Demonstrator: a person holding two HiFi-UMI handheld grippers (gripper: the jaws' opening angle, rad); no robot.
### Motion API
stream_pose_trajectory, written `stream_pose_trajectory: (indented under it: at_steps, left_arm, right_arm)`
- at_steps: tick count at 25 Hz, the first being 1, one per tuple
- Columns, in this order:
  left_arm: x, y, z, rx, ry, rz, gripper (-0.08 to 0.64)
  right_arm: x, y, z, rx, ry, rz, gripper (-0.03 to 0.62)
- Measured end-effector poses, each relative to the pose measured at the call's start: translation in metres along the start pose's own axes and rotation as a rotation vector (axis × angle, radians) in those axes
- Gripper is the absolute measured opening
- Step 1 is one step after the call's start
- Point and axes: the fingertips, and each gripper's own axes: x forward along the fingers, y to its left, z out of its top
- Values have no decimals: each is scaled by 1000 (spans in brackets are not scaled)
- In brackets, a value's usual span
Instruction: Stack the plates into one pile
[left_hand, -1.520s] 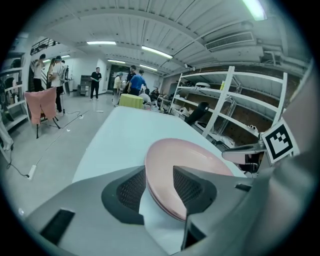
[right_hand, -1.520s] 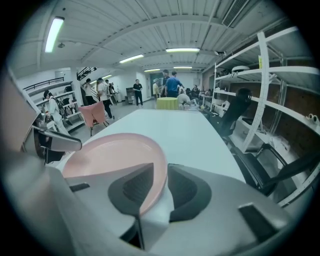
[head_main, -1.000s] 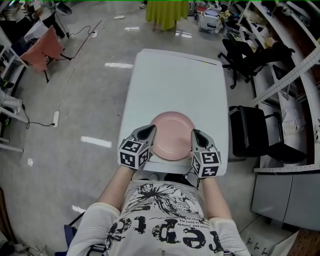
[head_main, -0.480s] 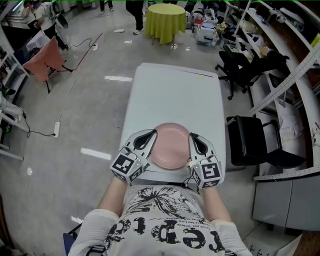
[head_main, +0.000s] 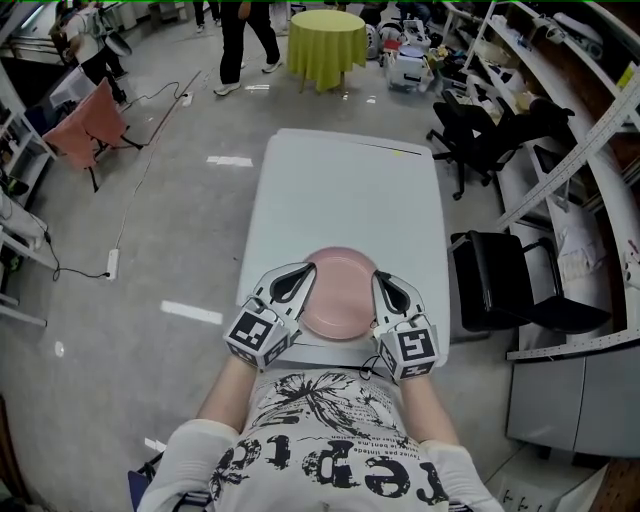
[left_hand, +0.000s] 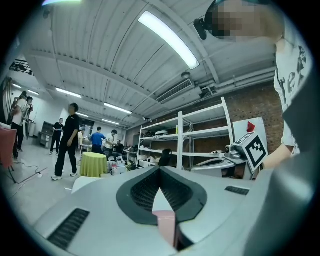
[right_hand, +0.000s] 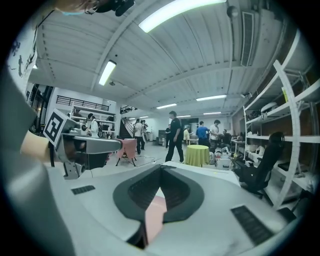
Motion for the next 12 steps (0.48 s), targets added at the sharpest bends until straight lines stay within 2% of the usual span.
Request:
stream_pose_trajectory:
  at_steps: [12]
  left_arm:
    - [3,-8,-4,0,28,-2,14]
  right_arm:
    - [-6,-3,-6,19,8,-7,5]
